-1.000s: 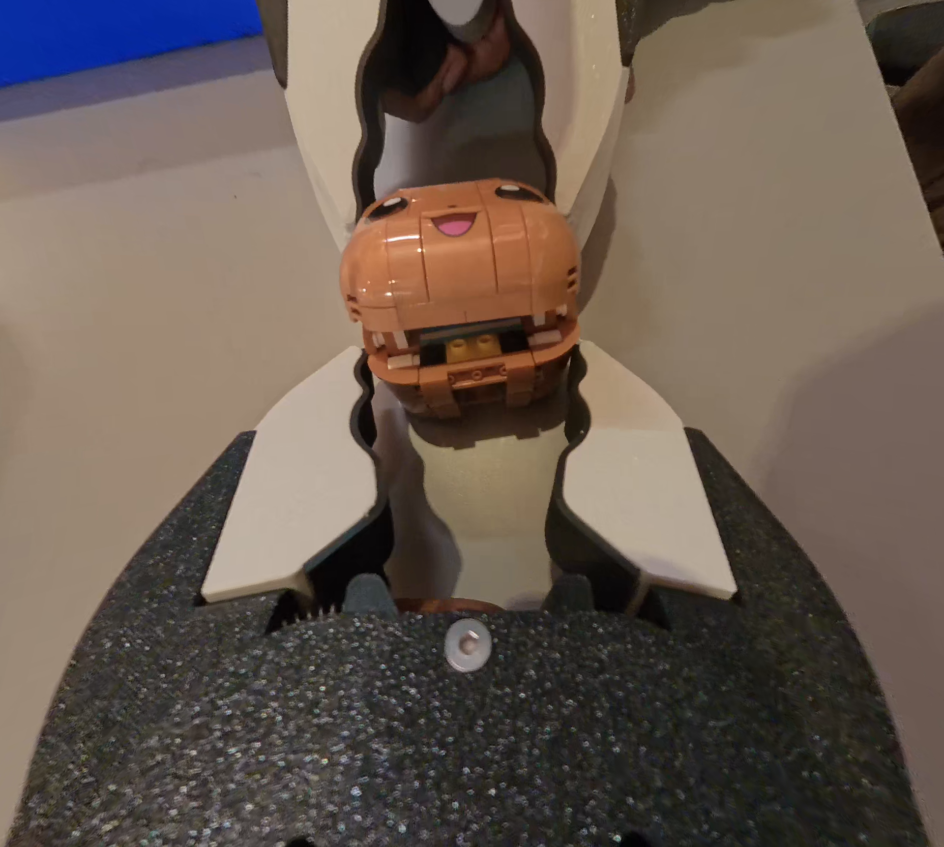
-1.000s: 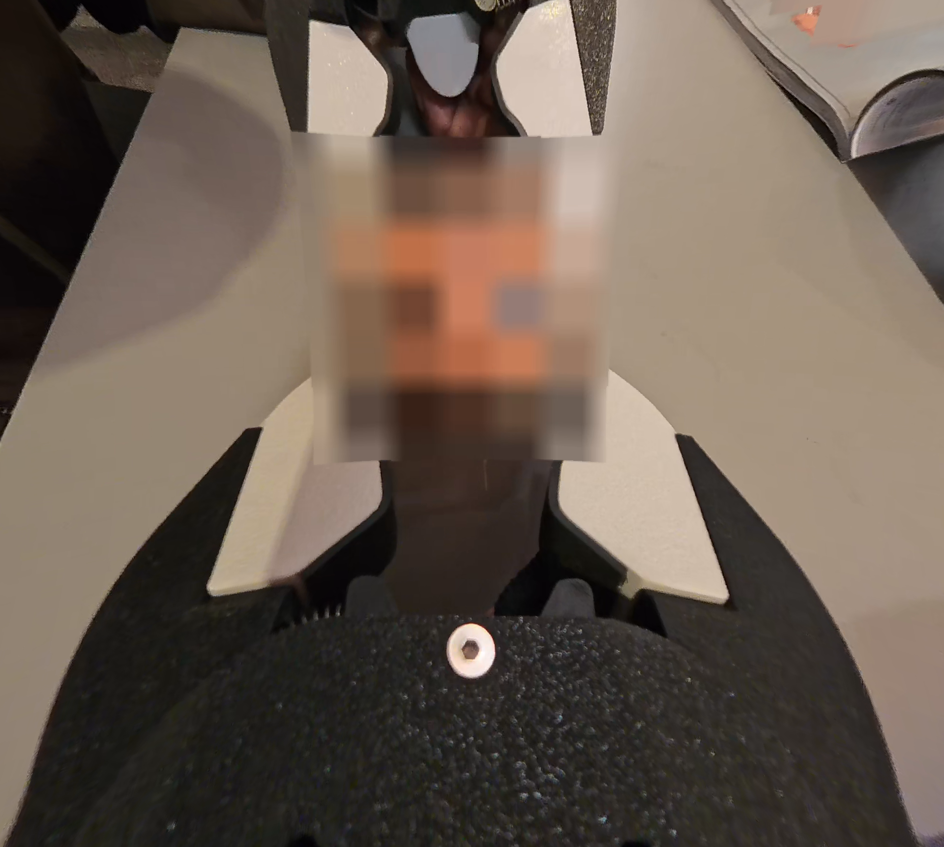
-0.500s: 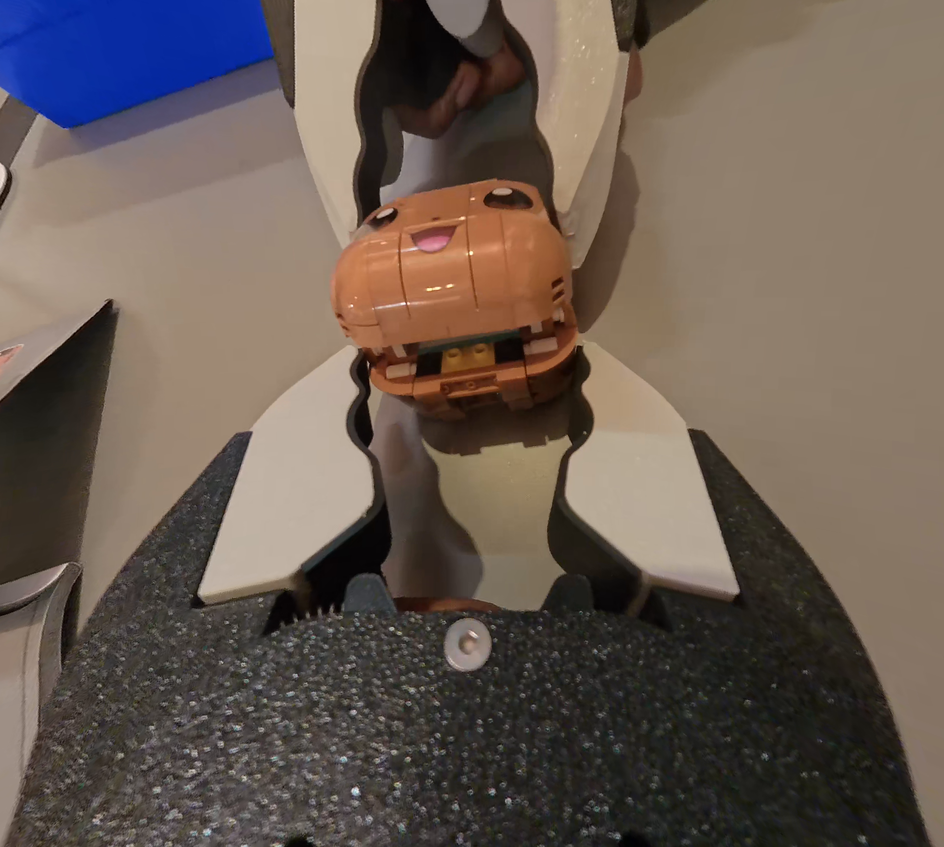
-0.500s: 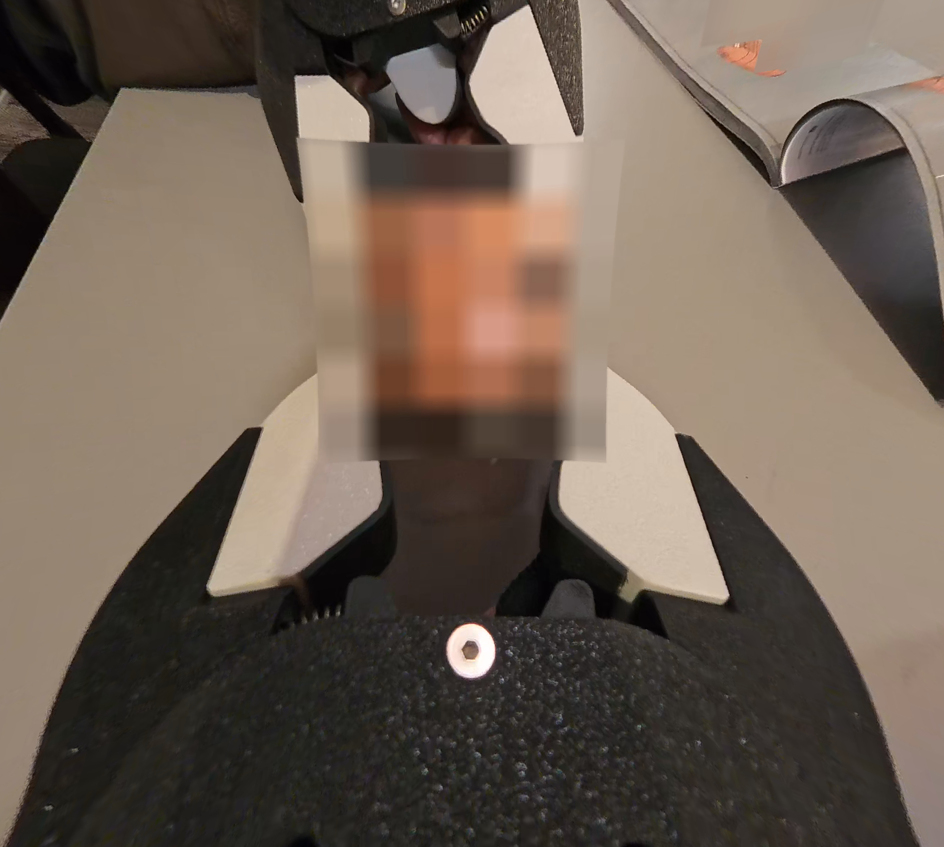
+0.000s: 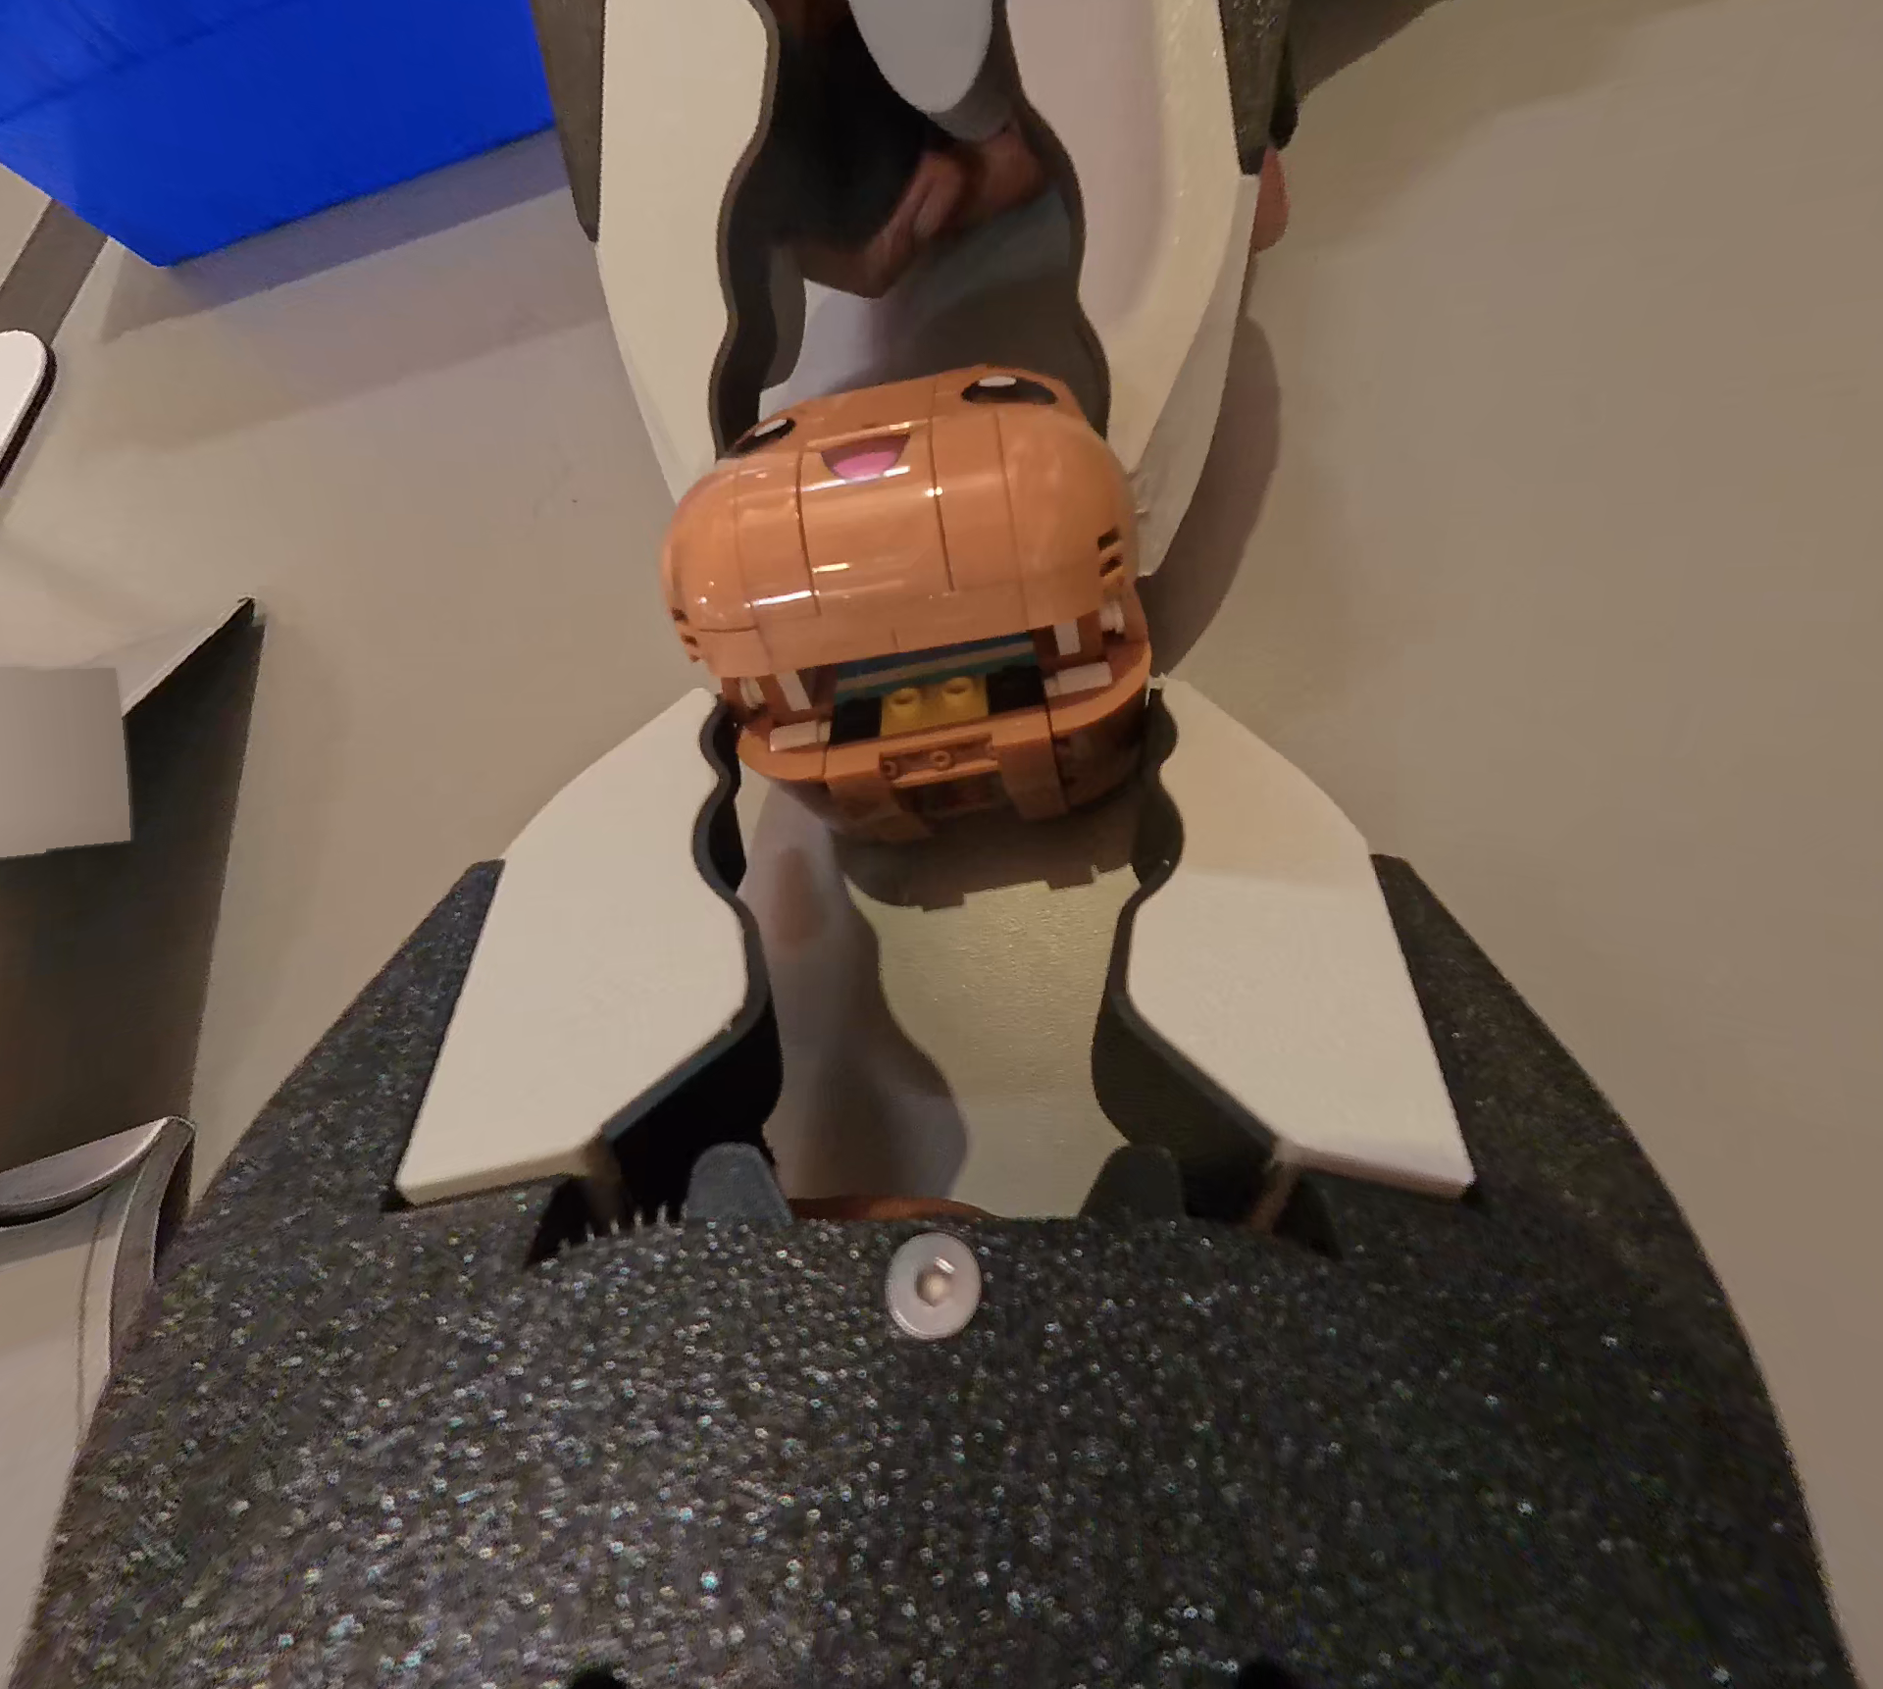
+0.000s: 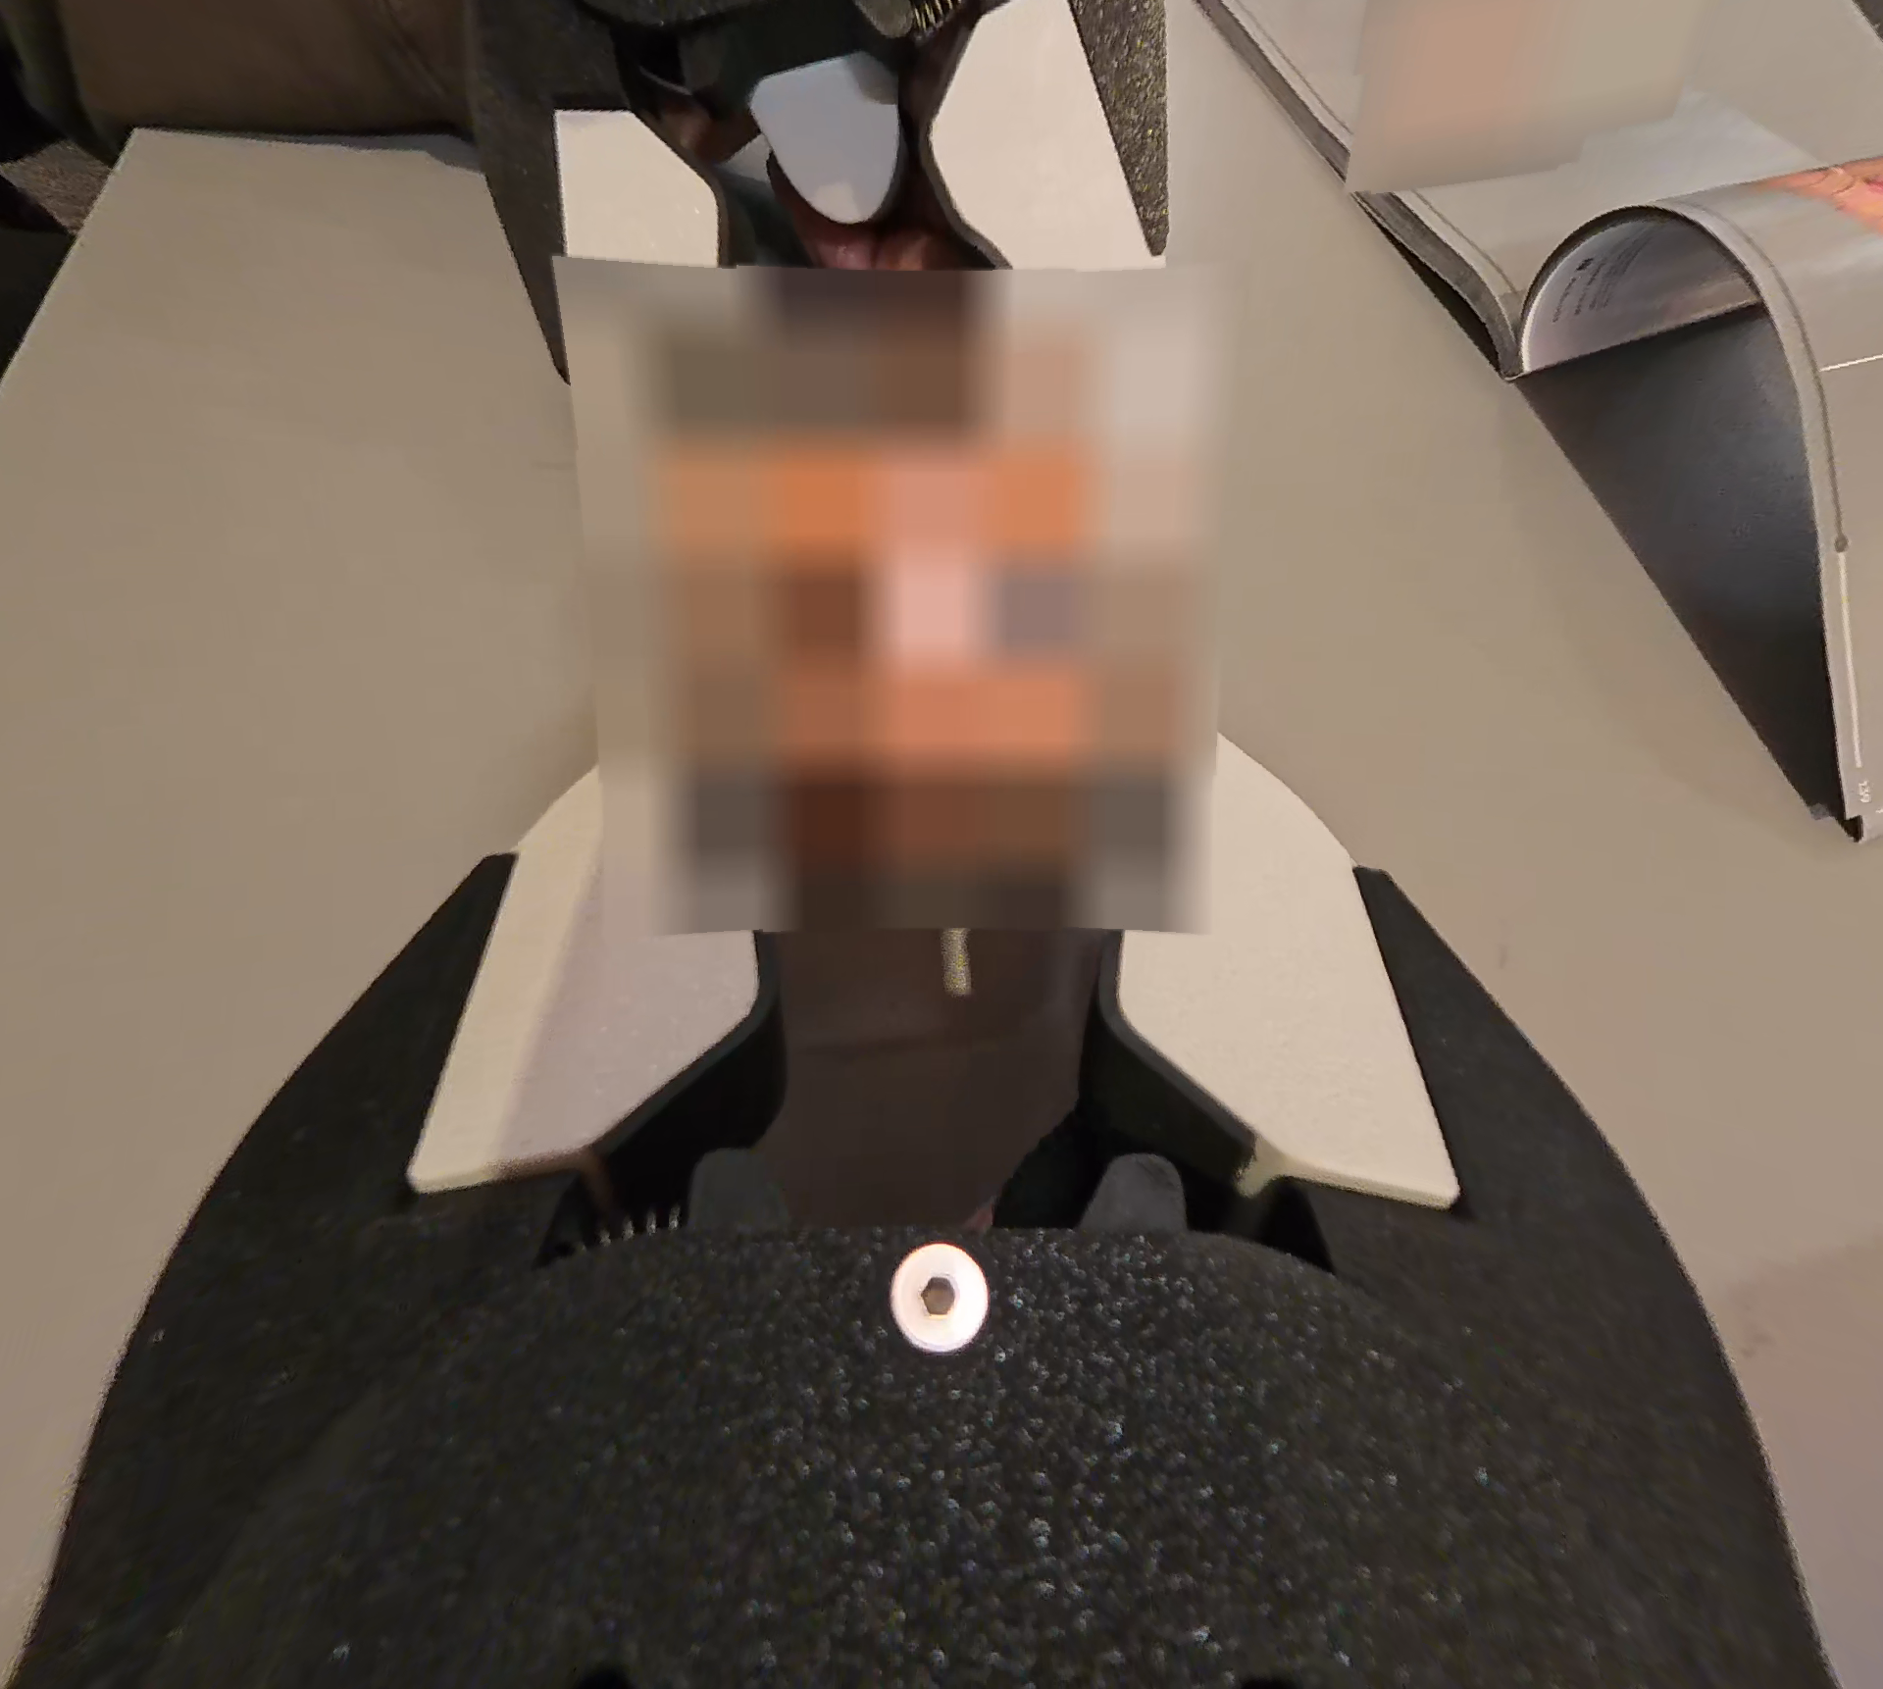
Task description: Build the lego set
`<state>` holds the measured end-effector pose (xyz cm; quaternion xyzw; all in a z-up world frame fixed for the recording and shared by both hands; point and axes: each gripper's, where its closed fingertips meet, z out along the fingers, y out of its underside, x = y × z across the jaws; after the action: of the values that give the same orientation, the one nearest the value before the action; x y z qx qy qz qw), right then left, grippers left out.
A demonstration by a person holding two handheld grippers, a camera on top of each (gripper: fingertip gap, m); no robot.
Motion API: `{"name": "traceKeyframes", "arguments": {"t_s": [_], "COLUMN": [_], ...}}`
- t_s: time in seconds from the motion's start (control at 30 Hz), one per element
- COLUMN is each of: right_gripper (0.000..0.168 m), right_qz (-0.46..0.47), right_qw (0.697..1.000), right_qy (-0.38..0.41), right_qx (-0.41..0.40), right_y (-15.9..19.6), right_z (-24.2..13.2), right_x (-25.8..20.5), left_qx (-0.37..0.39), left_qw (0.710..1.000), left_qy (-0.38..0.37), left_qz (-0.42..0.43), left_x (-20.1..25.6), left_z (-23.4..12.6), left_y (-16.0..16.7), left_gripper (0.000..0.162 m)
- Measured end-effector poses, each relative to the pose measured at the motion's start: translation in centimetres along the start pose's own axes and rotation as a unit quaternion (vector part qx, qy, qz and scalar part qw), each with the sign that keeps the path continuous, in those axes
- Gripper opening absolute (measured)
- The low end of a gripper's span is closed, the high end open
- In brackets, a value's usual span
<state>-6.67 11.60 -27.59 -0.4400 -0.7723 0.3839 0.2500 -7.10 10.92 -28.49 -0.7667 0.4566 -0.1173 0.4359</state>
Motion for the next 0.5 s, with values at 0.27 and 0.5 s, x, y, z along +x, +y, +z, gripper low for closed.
{"name": "traceKeyframes", "arguments": {"t_s": [0.27,0.5], "right_gripper": [0.071,0.07], "right_qz": [0.014,0.014], "right_qw": [1.0,0.999], "right_qy": [0.023,0.033], "right_qx": [-0.007,0.001], "right_y": [0.2,0.2], "right_z": [-0.2,-0.1], "right_x": [0.9,0.9], "left_qx": [0.009,0.016], "left_qw": [0.999,0.998], "left_qy": [-0.041,-0.052], "left_qz": [0.009,0.013], "left_x": [-1.1,-1.2], "left_z": [-0.5,-0.7], "left_y": [0.1,0.0], "left_gripper": [0.073,0.071]}}
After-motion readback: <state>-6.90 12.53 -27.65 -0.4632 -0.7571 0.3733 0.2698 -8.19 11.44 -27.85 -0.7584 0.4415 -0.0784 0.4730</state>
